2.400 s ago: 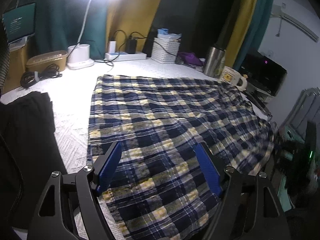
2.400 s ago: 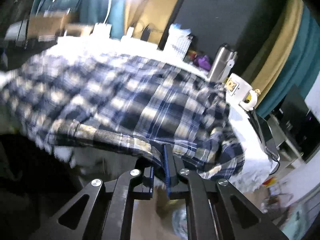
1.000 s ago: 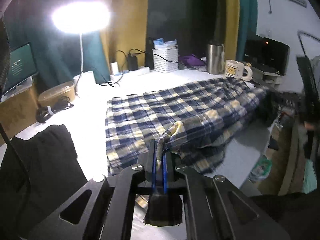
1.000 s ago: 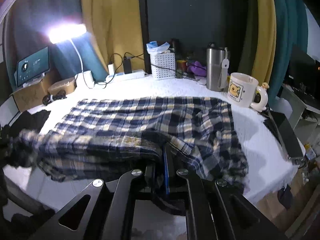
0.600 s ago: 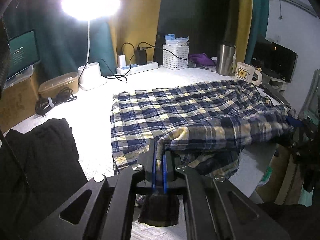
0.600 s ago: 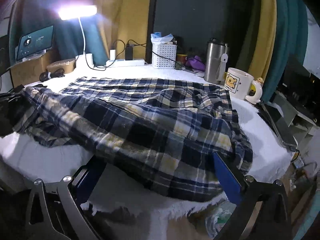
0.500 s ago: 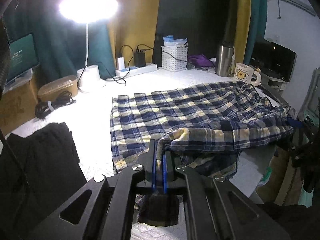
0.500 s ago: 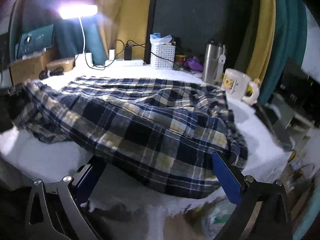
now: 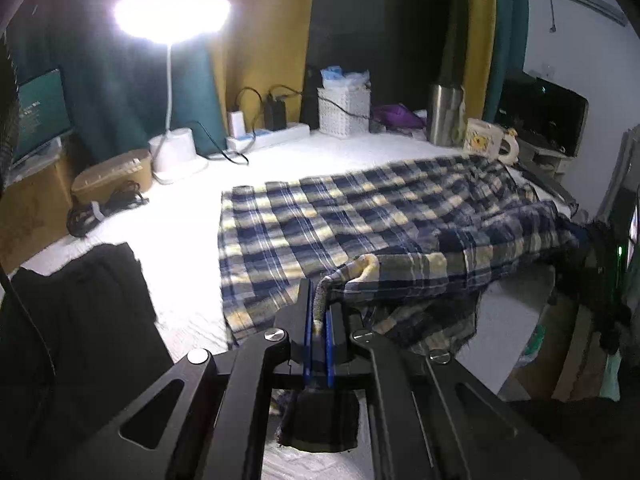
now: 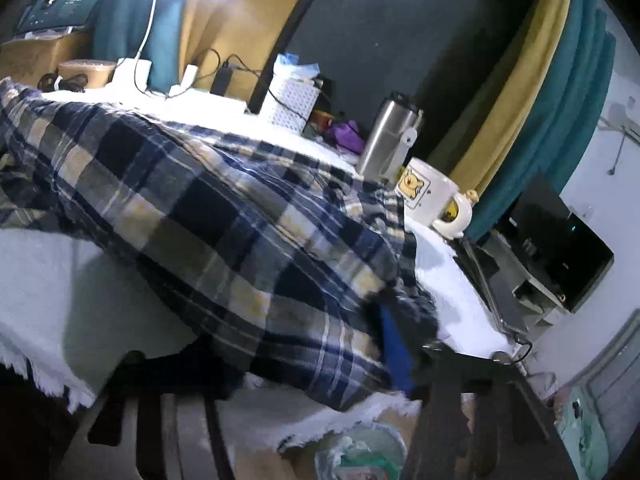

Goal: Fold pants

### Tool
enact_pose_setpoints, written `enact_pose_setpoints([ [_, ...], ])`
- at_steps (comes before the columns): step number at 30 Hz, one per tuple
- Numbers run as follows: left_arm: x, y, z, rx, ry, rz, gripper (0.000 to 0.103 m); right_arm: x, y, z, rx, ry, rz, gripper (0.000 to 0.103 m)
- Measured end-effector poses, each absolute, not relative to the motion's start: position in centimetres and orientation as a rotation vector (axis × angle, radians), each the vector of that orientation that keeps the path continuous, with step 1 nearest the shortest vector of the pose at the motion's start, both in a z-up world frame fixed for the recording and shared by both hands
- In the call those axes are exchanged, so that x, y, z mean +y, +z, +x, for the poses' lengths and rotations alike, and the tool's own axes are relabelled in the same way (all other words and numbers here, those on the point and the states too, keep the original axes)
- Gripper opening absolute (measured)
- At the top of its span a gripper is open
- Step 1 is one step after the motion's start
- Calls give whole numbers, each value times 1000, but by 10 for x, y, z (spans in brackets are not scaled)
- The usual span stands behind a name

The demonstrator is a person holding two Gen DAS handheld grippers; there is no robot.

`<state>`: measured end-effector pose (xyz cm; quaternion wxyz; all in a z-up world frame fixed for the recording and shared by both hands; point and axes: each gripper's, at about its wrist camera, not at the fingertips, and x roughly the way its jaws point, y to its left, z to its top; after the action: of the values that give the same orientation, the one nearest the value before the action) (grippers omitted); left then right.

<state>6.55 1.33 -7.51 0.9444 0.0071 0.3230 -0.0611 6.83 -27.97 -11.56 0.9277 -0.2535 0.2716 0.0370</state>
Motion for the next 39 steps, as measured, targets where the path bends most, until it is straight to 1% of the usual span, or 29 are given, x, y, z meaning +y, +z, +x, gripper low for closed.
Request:
enact_pose_setpoints([
  [6,7,-87,57,665,-131,32,4,-288,-116,67,584,76,-553,48],
  [12,6,-90,52,662,-126,37,4,-291,-122,58,550,69,-580,49],
  [13,6,-91,53,662,-123,41,4,-292,-120,58,556,72,-565,47],
  [14,5,-91,53,667,-121,47,5,-294,-116,59,564,86,-531,38],
  [15,4,-93,54,677,-125,51,5,-298,-109,60,572,112,-474,26],
  [16,3,-96,57,695,-128,57,6,-301,-104,61,576,127,-443,22],
  [17,3,-99,59,711,-125,59,9,-303,-97,61,574,136,-418,20],
  [18,2,-102,60,724,-121,60,23,-303,-93,62,568,134,-414,16],
  [19,1,-105,60,733,-116,63,34,-303,-88,61,557,129,-412,14],
  [20,1,-108,60,737,-113,66,48,-305,-81,60,549,124,-399,13],
  [21,0,-110,60,738,-114,69,48,-306,-76,60,544,122,-388,13],
  [23,-3,-116,59,747,-115,87,48,-310,-65,58,532,118,-369,12],
  [24,-5,-117,58,744,-114,100,47,-311,-60,57,525,112,-368,11],
  [25,-6,-116,57,740,-117,104,41,-313,-54,55,517,107,-366,11],
  [26,-6,-114,56,738,-124,104,21,-314,-51,53,512,103,-364,11],
  [27,-7,-111,55,738,-129,101,12,-315,-46,52,504,101,-360,11],
  [28,-8,-105,53,724,-130,102,11,-316,-41,49,493,98,-359,11],
  [29,-9,-99,50,709,-133,109,5,-316,-38,48,484,94,-359,11],
  [39,-9,-23,22,562,-176,66,4,-325,1,29,393,53,-331,9],
])
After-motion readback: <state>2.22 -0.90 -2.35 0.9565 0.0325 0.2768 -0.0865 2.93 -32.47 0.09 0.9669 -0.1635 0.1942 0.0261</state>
